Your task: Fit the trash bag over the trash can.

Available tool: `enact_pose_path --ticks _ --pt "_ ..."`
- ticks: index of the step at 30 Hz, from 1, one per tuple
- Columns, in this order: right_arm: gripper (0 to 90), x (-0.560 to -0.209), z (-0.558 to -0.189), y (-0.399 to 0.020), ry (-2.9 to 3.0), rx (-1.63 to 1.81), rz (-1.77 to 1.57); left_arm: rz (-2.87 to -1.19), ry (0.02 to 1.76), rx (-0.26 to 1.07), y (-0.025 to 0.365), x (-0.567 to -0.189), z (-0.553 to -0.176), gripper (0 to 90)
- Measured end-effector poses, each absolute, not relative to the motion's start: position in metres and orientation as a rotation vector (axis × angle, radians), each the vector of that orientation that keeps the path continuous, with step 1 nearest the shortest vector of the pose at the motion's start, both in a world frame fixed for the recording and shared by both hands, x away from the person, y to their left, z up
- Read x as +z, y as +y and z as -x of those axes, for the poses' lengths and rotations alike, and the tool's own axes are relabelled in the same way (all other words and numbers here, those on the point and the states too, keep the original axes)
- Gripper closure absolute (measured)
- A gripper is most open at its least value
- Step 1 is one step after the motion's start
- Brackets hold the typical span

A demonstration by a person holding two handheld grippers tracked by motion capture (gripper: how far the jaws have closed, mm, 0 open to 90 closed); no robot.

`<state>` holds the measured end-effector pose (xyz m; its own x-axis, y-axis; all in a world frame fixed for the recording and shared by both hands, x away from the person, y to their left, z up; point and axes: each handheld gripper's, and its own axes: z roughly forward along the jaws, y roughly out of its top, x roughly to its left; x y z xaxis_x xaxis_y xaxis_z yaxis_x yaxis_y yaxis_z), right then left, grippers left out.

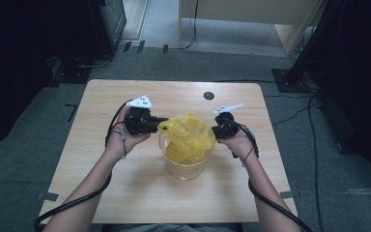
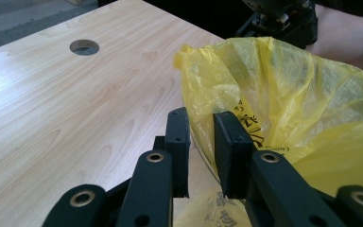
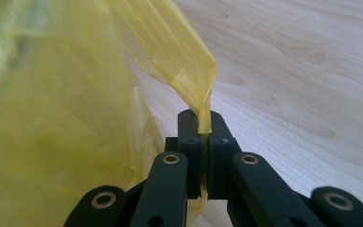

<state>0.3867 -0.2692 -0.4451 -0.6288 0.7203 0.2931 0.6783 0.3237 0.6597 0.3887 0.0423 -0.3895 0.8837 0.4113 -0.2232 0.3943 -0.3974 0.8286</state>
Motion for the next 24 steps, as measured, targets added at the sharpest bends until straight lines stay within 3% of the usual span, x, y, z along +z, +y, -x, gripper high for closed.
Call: enact_pose_path --ticks 8,19,24 --pt "86.2 -0.453 -0.377 -0.274 2.440 1.272 -1.281 -1.967 0.618 -0.019 0.048 -0.387 -0.392 86.9" --pt "83.5 -0.444 -0.367 -0.286 2.258 1.388 -1.226 -1.899 0.618 -0.040 0.061 -0.385 -0.390 90.0" --pt "86.8 -0.448 -0.365 -0.284 2.318 1.347 -1.228 -1.928 0.618 -0.040 0.061 -0.387 -0.390 90.0"
